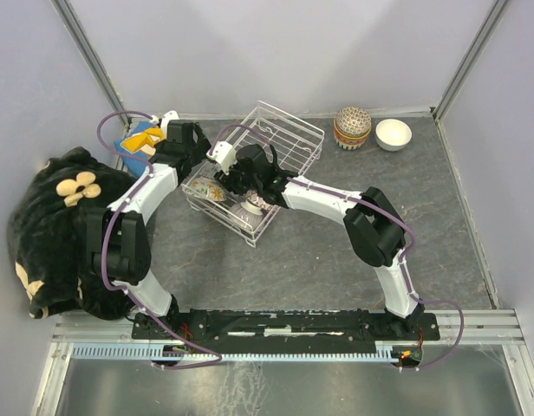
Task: Unload the bowls from the dish rack
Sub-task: Adjust the bowl in the dish rack.
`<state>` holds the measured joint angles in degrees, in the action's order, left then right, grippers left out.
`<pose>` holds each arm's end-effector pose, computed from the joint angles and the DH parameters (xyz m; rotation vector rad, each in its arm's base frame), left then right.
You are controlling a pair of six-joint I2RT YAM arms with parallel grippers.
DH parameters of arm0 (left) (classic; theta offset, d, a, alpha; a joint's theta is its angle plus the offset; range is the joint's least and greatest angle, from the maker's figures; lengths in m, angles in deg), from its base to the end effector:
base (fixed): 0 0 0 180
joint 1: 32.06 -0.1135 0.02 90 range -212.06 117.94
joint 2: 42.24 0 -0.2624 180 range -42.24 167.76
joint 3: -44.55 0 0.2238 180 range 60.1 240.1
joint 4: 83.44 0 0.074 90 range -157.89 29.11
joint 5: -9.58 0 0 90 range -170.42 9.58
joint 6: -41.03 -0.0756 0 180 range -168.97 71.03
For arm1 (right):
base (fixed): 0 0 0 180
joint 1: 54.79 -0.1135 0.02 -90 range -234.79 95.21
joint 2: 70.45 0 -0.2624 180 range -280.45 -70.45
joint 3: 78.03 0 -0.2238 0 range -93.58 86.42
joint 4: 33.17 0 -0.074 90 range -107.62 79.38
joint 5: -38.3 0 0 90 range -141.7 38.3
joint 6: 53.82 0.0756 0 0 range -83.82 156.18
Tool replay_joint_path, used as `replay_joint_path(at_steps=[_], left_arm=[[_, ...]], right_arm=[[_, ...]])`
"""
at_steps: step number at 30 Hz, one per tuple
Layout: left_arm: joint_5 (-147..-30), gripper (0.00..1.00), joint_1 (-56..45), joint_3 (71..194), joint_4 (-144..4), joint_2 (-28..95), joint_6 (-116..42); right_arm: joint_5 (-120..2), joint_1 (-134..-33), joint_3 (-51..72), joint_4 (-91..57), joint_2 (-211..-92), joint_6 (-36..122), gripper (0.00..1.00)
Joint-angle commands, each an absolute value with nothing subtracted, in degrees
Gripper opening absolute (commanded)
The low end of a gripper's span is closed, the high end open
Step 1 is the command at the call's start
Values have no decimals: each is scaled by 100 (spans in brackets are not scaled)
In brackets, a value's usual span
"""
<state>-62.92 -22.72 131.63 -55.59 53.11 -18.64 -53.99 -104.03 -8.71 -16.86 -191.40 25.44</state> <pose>0.3826 -0.0399 0.2564 -0.5601 2.0949 -0.0598 0.3300 0.3874 0.2317 -1.0545 1.7762 0.4597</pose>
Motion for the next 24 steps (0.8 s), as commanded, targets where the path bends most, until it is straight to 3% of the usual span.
replay_joint_path(at_steps=[1, 24], left_arm=[[-6377, 99, -2299, 13191, -5516, 4981, -2191], [-6909, 99, -2231, 12998, -5092, 4850, -2383]], right_arm=[[-5329, -10362, -1131, -2011, -19180, 2601, 58], [-5294, -10270, -1239, -2086, -19244, 2731, 58]])
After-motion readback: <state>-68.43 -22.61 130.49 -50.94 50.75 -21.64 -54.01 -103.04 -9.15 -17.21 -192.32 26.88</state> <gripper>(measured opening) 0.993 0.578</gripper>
